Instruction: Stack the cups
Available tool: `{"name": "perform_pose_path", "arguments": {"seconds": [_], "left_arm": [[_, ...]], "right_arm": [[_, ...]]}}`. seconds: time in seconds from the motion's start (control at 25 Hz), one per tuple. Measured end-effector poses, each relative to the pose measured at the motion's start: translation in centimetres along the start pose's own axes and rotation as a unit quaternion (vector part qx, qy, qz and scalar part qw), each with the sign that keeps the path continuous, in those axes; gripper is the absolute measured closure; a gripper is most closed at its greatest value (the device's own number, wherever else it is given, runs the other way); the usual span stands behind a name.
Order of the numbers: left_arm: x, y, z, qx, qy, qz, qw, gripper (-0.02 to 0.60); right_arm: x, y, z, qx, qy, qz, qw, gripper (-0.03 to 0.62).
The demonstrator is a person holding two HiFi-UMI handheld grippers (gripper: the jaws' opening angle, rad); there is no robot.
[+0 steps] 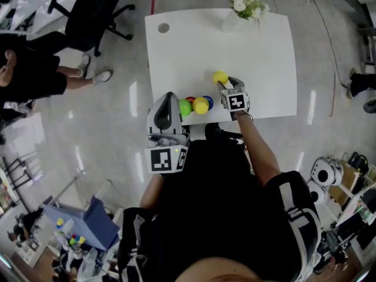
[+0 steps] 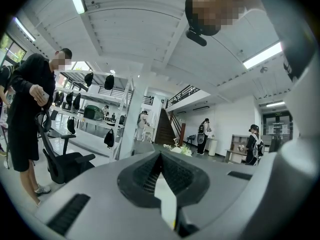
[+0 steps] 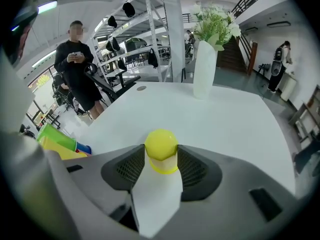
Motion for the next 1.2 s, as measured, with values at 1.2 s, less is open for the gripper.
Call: {"name": "perform_pose_path", "arguments": {"seconds": [1.2], "left_arm": [[-6.2, 0.2, -0.6, -0.013, -0.004, 0.048, 0.9987, 0.561]], "right_arm": [[-15.0, 4.1, -6.5, -0.050, 0.031, 0.115, 0.992, 0.379]]}}
Point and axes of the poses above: the fingertips, and each gripper's own axes: x forward along the fingers, z to its right, y out of its top, the point moved 4 cm from there along -x, backward along the fingers, and after that the axes turned 10 degrees about -z, right-handed, at the moved point
